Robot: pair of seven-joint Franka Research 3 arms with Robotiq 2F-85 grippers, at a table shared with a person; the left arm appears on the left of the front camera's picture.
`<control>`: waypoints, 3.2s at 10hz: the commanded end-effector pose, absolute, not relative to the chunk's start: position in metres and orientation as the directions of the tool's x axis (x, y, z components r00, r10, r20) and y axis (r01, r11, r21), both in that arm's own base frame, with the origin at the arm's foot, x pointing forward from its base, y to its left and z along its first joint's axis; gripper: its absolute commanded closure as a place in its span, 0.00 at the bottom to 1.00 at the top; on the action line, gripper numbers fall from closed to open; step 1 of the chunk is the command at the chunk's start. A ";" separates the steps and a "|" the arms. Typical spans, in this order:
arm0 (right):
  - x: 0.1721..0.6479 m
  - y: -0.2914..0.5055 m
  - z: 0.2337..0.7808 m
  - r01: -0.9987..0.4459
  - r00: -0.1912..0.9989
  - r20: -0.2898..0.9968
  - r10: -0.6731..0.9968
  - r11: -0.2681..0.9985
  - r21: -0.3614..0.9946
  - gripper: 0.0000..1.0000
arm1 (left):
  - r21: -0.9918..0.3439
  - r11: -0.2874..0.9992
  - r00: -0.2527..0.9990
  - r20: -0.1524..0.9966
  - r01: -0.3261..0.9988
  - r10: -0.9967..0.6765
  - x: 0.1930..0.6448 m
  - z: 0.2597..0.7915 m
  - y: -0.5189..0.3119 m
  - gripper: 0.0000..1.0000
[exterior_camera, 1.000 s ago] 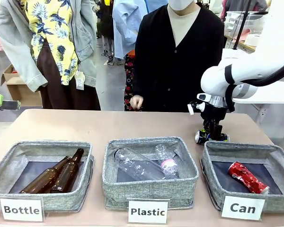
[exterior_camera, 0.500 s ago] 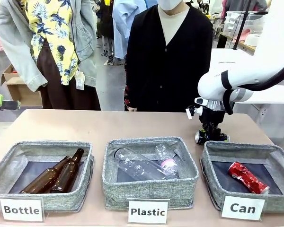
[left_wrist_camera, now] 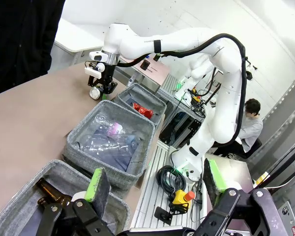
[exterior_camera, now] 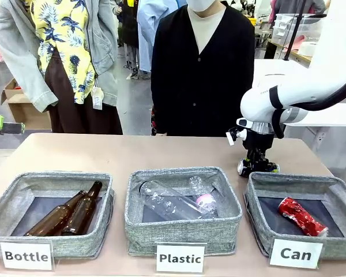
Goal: Sort the can waste into the basket.
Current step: Pick up the can waste from the table and place it in the right Fabric basket.
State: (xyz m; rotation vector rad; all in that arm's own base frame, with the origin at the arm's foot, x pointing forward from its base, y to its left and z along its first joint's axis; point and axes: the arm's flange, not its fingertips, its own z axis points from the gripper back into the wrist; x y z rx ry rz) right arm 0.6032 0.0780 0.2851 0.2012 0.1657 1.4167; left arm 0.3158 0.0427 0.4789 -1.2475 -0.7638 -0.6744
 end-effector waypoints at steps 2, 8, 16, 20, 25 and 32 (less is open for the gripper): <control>0.598 0.073 0.281 -0.966 0.148 0.009 0.989 0.143 0.218 1.00 | -0.559 0.182 0.573 0.819 0.809 -0.035 0.314 0.481 0.045 0.00; 0.550 0.042 0.424 -0.970 0.240 -0.015 0.971 0.240 0.044 1.00 | -0.559 0.182 0.573 0.819 0.809 -0.035 0.314 0.481 0.045 0.00; 0.425 0.012 0.435 -0.959 0.151 0.055 0.987 0.133 0.251 1.00 | -0.559 0.182 0.573 0.819 0.809 -0.035 0.314 0.481 0.045 0.00; 0.423 0.012 0.436 -0.967 0.148 0.065 0.987 0.130 0.220 0.34 | -0.559 0.182 0.573 0.819 0.809 -0.035 0.314 0.481 0.045 0.00; 0.420 0.016 0.437 -0.959 0.213 0.050 0.976 0.199 0.203 0.00 | -0.559 0.182 0.573 0.819 0.809 -0.035 0.314 0.481 0.045 0.00; 0.447 0.022 0.461 -0.850 0.511 0.611 0.605 0.247 0.466 0.00 | -0.559 0.182 0.573 0.819 0.809 -0.035 0.314 0.481 0.045 0.00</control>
